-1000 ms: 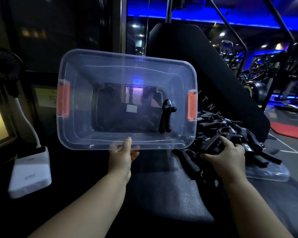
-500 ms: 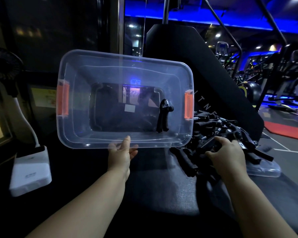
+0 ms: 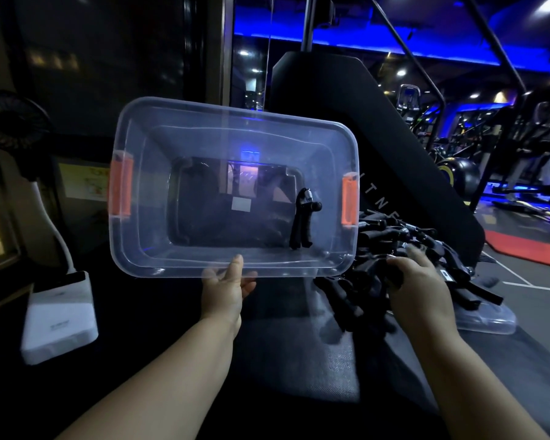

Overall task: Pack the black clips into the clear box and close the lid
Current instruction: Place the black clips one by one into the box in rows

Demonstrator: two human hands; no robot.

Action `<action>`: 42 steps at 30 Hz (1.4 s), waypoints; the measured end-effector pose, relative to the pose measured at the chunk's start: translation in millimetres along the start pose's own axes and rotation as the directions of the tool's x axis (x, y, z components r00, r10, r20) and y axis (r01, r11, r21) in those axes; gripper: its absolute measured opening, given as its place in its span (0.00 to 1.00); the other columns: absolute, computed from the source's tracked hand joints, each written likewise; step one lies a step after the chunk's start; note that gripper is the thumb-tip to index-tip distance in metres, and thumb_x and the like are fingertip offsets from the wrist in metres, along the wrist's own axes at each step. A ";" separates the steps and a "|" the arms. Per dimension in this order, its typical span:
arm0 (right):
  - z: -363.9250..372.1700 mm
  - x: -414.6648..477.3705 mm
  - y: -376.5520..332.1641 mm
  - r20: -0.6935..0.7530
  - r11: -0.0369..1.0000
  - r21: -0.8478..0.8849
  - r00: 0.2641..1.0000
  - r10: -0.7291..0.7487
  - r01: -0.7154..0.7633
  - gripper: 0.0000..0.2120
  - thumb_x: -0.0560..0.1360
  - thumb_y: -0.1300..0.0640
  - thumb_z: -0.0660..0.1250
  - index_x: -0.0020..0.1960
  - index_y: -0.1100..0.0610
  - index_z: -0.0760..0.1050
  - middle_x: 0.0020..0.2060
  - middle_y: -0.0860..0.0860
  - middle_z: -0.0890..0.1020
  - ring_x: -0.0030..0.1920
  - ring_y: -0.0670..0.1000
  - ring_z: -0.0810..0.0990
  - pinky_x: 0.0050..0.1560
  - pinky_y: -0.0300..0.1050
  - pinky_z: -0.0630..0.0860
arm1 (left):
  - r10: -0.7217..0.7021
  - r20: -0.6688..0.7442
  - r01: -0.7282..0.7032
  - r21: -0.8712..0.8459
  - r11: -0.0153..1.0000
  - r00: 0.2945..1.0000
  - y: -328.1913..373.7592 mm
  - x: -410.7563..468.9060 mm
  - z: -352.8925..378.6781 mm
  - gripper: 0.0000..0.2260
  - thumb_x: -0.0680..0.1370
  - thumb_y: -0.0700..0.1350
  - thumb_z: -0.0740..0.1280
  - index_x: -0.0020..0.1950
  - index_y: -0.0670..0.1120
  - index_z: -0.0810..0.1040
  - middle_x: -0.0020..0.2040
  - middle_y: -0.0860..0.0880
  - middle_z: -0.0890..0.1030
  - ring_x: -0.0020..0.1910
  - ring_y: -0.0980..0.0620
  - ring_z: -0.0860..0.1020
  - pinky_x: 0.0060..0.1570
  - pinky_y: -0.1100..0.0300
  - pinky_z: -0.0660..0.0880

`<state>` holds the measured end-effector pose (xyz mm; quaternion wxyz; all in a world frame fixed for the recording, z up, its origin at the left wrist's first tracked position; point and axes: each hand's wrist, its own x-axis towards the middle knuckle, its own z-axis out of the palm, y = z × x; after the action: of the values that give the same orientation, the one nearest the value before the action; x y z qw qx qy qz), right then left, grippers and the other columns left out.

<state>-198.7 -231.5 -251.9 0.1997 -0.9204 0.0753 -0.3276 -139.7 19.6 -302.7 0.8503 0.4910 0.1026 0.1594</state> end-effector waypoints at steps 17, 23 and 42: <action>-13.4 -4.3 -16.5 -0.277 0.981 0.124 0.954 -0.113 0.152 0.10 0.73 0.52 0.71 0.49 0.56 0.75 0.33 0.46 0.78 0.35 0.54 0.80 0.36 0.43 0.67 | 0.001 0.005 -0.001 0.003 1.000 1.000 0.9 0.3 -0.7 0.08 0.78 0.48 0.66 0.48 0.47 0.67 0.46 0.47 0.76 0.40 0.51 0.80 0.40 0.59 0.76; -13.2 -0.1 -27.8 -0.232 0.967 0.245 0.973 -0.008 0.066 0.13 0.75 0.52 0.68 0.53 0.59 0.71 0.31 0.46 0.73 0.35 0.56 0.73 0.37 0.45 0.63 | 0.016 -0.037 -0.013 0.091 0.996 0.999 0.2 -0.6 -1.6 0.13 0.77 0.50 0.67 0.54 0.43 0.69 0.40 0.48 0.76 0.36 0.54 0.74 0.37 0.62 0.72; -8.1 32.3 -83.3 -0.248 0.903 0.362 0.958 -0.147 0.232 0.16 0.77 0.55 0.66 0.62 0.56 0.66 0.35 0.48 0.76 0.34 0.53 0.75 0.36 0.46 0.65 | -0.078 0.037 0.082 -0.131 0.988 0.996 11.3 -4.9 -3.3 0.13 0.80 0.49 0.63 0.58 0.42 0.68 0.45 0.41 0.80 0.34 0.51 0.83 0.31 0.62 0.78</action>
<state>-178.1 -167.0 -193.0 0.3352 -0.8249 -0.0599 -0.4512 -147.3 25.8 -294.5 0.8881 0.4316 0.0980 0.1238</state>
